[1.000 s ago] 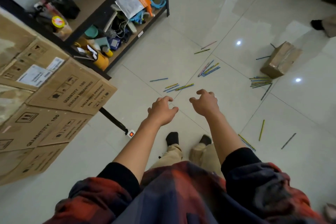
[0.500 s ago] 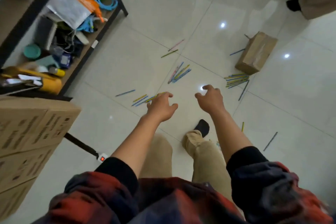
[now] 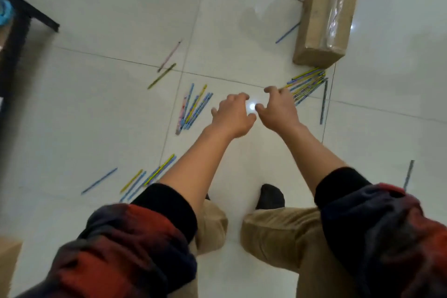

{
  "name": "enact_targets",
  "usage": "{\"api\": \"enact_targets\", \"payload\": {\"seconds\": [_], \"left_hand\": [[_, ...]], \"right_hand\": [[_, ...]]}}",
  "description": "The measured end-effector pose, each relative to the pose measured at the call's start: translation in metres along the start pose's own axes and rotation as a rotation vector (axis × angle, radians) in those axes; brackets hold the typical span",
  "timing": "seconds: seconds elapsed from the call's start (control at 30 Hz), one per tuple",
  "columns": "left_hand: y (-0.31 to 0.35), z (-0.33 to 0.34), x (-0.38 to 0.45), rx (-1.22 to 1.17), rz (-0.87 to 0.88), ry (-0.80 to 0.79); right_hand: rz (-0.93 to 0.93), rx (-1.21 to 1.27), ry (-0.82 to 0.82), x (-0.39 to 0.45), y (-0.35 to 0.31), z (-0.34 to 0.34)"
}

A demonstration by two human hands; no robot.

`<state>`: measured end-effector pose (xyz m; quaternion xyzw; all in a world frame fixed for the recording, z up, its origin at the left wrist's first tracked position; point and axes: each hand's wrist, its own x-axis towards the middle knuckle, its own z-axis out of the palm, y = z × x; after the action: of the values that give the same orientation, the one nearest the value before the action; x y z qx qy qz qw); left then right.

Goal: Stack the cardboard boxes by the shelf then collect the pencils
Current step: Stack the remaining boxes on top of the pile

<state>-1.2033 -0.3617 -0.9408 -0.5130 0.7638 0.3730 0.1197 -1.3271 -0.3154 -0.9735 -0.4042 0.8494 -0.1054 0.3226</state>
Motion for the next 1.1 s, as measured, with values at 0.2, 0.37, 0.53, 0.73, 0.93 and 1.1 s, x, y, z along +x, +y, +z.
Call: {"api": "enact_targets", "payload": {"seconds": [0.2,0.37,0.53,0.73,0.93,1.1], "left_hand": [[-0.013,0.091,0.118,0.074,0.039,-0.012],[-0.028,0.132,0.203,0.109,0.068,-0.005],[-0.007,0.141,0.227,-0.034,0.051,0.023],[0.001,0.14,0.234,-0.065,0.092,0.037],[-0.015,0.136,0.243,-0.115,0.049,0.042],[-0.019,0.128,0.246,-0.148,0.036,0.109]], "right_hand": [[-0.165,-0.34,0.102,0.104,0.085,0.054],[-0.252,-0.57,0.258,0.177,0.131,0.071],[-0.309,-0.612,0.249,0.194,0.117,0.066],[-0.072,-0.4,0.375,0.217,0.111,0.047],[0.102,-0.367,0.385,0.239,0.135,0.024],[-0.097,-0.341,0.373,0.238,0.124,0.037]]}}
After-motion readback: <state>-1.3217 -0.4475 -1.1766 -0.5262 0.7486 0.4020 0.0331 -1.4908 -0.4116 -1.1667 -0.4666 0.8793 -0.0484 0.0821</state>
